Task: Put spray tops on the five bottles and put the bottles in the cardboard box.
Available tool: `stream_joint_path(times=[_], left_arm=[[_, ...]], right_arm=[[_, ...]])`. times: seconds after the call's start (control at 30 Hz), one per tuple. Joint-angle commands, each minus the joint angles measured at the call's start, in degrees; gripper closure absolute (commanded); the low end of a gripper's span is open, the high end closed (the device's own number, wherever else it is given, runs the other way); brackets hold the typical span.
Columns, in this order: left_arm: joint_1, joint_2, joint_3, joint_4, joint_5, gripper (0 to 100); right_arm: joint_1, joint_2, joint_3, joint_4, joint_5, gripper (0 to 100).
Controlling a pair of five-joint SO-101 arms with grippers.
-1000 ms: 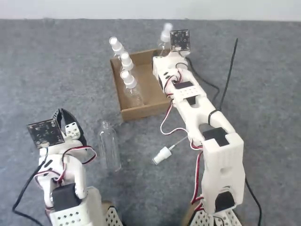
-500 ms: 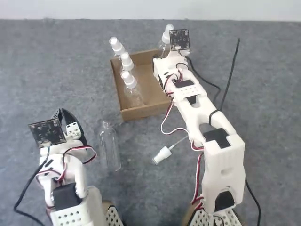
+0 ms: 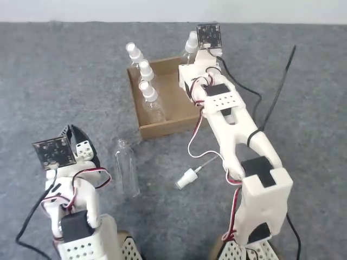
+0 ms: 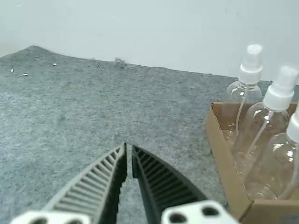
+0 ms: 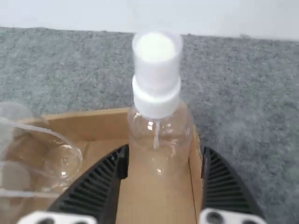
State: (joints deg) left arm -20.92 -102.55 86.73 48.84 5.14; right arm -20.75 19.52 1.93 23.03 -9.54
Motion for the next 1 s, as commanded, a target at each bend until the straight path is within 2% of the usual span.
stream_joint_path(times=[0.0, 0.7, 0.83, 0.97], left_arm=[[-0.4, -0.7, 0.2, -2.1, -0.7, 99], [-0.4, -0.7, 0.0, -2.1, -0.4, 99], [-1.6, -0.7, -0.4, -2.1, -0.4, 99], [-4.7, -0.7, -1.9, -2.0, 3.8, 99]], right_arm=[[0.7, -7.3, -1.6, 4.4, -0.6, 80.4], [0.0, -26.7, -1.6, 30.3, -0.7, 80.4], [-2.2, -31.5, -1.6, 35.6, -0.7, 80.4], [-6.9, -36.4, -1.6, 41.2, -0.4, 80.4]])
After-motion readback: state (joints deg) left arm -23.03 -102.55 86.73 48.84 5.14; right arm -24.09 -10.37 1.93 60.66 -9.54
